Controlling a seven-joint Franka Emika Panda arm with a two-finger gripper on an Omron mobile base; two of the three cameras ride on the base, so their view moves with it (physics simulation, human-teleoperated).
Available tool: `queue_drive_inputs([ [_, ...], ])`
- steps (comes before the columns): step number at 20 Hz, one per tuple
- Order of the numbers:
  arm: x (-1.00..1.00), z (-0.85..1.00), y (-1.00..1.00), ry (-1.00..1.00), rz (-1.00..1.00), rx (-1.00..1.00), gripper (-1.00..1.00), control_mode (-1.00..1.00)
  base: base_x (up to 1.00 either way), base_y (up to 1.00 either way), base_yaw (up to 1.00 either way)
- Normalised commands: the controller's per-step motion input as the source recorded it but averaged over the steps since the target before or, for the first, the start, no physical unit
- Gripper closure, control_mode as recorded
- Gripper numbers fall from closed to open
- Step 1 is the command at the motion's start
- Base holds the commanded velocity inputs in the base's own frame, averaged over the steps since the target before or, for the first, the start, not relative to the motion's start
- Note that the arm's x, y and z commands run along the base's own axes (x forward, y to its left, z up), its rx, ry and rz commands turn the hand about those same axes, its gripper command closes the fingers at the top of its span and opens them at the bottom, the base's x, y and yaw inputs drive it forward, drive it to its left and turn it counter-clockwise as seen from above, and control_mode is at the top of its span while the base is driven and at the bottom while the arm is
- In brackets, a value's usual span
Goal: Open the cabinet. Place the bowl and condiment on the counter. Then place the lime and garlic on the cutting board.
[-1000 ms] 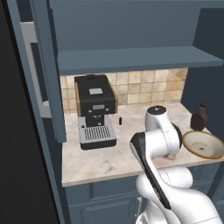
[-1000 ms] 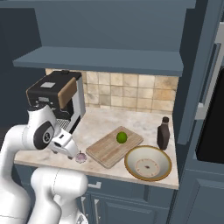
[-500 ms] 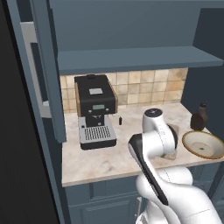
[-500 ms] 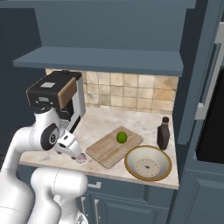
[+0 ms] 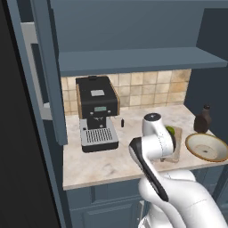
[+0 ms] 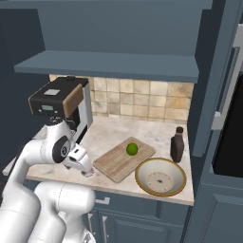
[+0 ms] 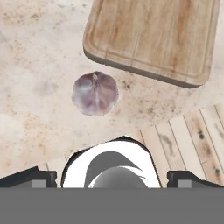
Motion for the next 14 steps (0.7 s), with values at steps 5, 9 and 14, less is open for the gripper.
queue_drive_inputs([
  [5, 0.22, -0.26, -0.02, 0.05, 0.00, 0.02, -1.00, -1.00, 0.00, 0.00, 0.00],
  [9, 0.24, -0.28, -0.01, 0.04, 0.00, 0.01, -1.00, -1.00, 0.00, 0.00, 0.00],
  [14, 0.12, -0.38, -0.01, 0.03, 0.00, 0.00, -1.00, -1.00, 0.00, 0.00, 0.00],
])
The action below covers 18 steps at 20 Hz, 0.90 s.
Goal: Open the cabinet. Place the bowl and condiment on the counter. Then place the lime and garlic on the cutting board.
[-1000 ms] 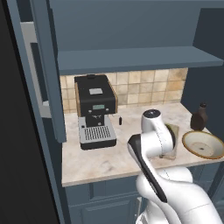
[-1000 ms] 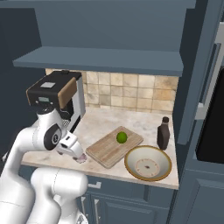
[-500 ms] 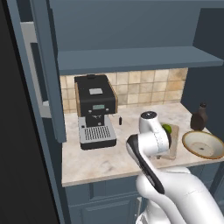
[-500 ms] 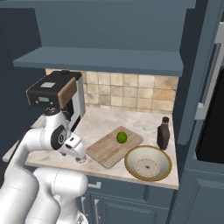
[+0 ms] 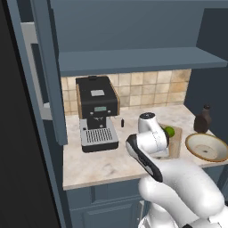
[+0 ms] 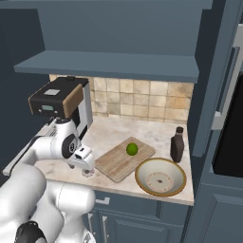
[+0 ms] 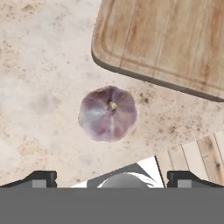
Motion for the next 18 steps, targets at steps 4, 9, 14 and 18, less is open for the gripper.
queue_drive_inputs([
  [4, 0.00, -0.42, -0.08, 0.01, 0.00, 0.00, -1.00, -1.00, 0.00, 0.00, 0.00],
  [9, 0.00, -0.27, -0.20, 0.00, 0.00, 0.00, -1.00, -1.00, 0.00, 0.00, 0.00],
  [14, -0.06, -0.18, -0.17, 0.00, 0.00, 0.01, -1.00, -1.00, 0.00, 0.00, 0.00],
  [18, -0.02, -0.19, -0.04, -0.01, 0.00, 0.02, -1.00, -1.00, 0.00, 0.00, 0.00],
])
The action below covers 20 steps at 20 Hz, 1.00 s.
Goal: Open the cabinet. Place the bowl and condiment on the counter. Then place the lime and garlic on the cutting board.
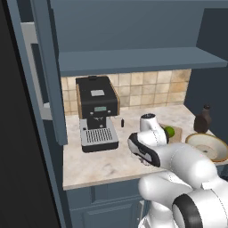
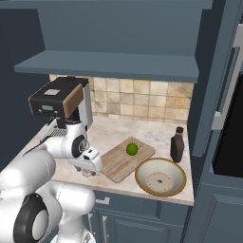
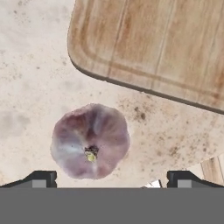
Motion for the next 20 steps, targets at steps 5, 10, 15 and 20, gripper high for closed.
queue_drive_inputs([
  [5, 0.00, -0.25, 0.00, -0.05, 0.00, 0.06, -1.00, -1.00, 0.00, 0.00, 0.00],
  [10, 0.00, -0.39, 0.00, -0.03, 0.01, 0.02, -1.00, -1.00, 0.00, 0.00, 0.00],
  [15, 0.00, -0.46, 0.00, 0.00, 0.01, 0.00, -1.00, -1.00, 0.00, 0.00, 0.00],
  [20, 0.00, -0.40, 0.00, 0.00, 0.00, 0.00, 1.00, -1.00, 0.00, 0.00, 0.00],
])
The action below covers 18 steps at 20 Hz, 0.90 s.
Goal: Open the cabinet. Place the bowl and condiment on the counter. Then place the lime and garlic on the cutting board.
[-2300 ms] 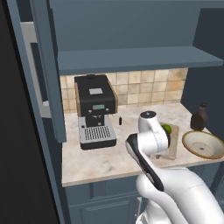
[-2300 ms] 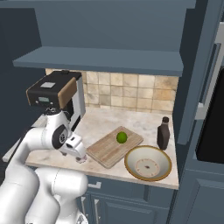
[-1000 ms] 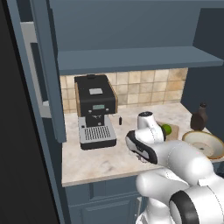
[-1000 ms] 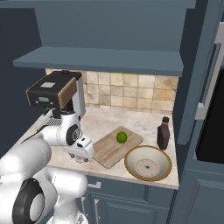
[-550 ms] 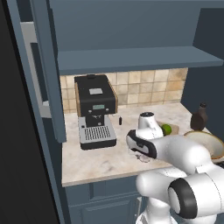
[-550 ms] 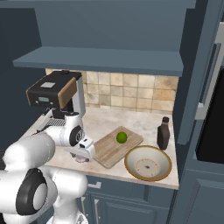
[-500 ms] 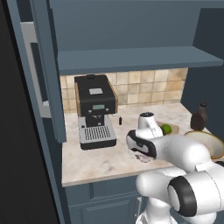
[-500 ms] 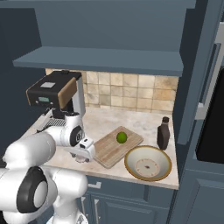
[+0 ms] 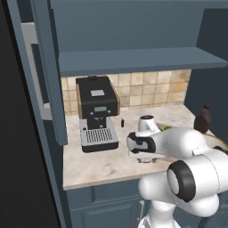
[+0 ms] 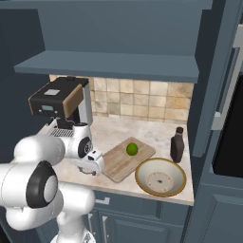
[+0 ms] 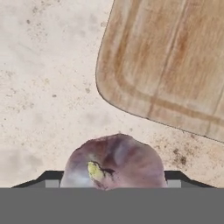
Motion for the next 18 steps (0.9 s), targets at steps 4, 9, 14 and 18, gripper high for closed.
queue_drive_inputs([
  [4, -0.03, -0.38, 0.00, 0.00, 0.01, 0.00, 1.00, -1.00, 0.00, 0.00, 0.00],
  [9, -0.40, -0.02, 0.00, -0.12, 0.02, 0.01, 1.00, -1.00, 0.00, 0.00, 0.00],
  [14, -0.52, 0.68, 0.21, -0.16, 0.00, 0.00, 1.00, -1.00, 0.00, 0.00, 0.00],
  [18, -0.36, 0.85, 0.05, -0.17, 0.00, 0.00, 1.00, -1.00, 0.00, 0.00, 0.00],
])
